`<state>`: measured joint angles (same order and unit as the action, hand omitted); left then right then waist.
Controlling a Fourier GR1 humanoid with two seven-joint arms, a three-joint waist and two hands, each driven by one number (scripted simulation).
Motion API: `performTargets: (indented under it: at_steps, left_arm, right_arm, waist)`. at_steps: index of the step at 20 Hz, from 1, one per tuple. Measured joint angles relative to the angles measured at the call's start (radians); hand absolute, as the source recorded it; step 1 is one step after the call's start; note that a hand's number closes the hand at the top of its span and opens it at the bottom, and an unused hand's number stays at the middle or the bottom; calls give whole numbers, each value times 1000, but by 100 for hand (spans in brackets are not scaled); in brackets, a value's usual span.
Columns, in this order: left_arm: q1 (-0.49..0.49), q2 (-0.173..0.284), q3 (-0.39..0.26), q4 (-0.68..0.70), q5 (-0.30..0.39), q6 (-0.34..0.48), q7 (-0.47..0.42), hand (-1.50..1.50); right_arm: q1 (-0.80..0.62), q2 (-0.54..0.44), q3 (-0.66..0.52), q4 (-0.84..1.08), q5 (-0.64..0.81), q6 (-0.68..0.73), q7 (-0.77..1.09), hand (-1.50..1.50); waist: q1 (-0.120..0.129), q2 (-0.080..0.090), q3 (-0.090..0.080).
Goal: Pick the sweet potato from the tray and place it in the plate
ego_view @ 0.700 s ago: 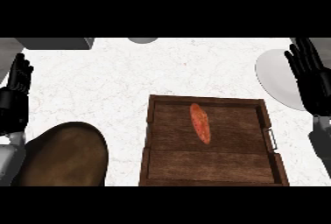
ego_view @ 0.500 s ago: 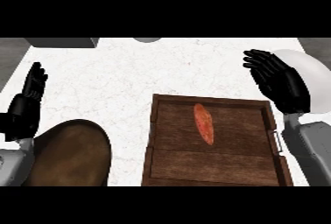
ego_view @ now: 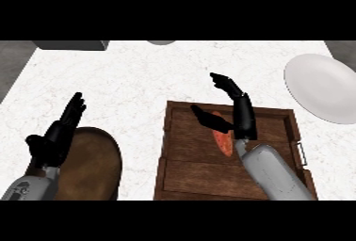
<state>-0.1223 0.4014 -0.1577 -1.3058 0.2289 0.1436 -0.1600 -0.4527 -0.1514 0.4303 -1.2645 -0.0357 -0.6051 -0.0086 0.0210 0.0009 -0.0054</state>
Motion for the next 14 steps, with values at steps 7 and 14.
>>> performTargets:
  at_steps: [7,14]
  left_arm:
    - [47,-15,8,-8,-2,-27,-2,0]
    - [80,-20,20,-31,-9,-32,5,0]
  right_arm:
    - [99,57,144,-59,261,-210,82,-150]
    - [166,-64,209,-227,515,-157,436,-150]
  waist:
    - [-21,-4,4]
    - [-36,-10,3]
